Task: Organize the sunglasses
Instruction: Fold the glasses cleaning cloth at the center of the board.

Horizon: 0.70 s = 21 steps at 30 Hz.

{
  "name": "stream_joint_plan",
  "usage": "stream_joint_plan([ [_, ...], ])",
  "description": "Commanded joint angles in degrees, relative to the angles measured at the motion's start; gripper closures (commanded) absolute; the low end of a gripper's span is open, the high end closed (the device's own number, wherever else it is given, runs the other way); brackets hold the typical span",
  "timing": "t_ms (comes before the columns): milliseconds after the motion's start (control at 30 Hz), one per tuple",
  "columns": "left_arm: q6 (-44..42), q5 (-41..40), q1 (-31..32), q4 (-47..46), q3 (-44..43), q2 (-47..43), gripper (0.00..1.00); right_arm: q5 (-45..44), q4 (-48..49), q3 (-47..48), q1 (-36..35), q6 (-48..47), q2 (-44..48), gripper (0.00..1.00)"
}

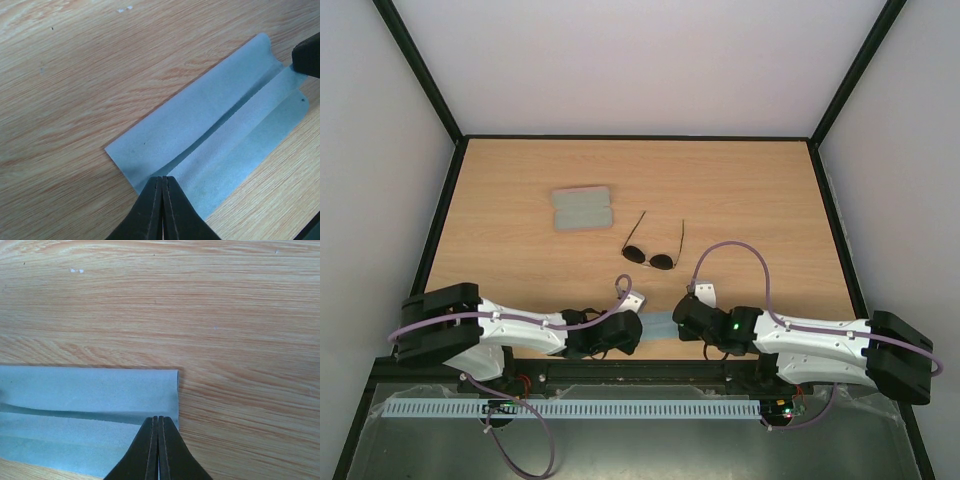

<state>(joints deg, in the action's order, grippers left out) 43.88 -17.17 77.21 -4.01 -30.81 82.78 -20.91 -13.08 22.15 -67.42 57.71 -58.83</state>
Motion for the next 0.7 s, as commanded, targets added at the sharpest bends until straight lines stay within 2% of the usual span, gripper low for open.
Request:
stream_joint_plan([
  [0, 0.6, -1.2, 0.7, -0.8, 0.9, 0.6, 0.96, -1.8, -1.9, -0.9, -0.7, 1.3, -0.2, 0.99],
  [533, 1.6, -2.1, 2.2, -0.2, 1.1, 0.0, 0.95, -2.6, -2.0, -1.1, -2.9, 3.1, -0.5, 0.99],
  [667, 2.0, -2.3, 2.6, -0.3, 1.2, 0.0, 0.89, -2.9, -2.2, -1.2, -3.7, 3.8, -0.6, 0.99],
])
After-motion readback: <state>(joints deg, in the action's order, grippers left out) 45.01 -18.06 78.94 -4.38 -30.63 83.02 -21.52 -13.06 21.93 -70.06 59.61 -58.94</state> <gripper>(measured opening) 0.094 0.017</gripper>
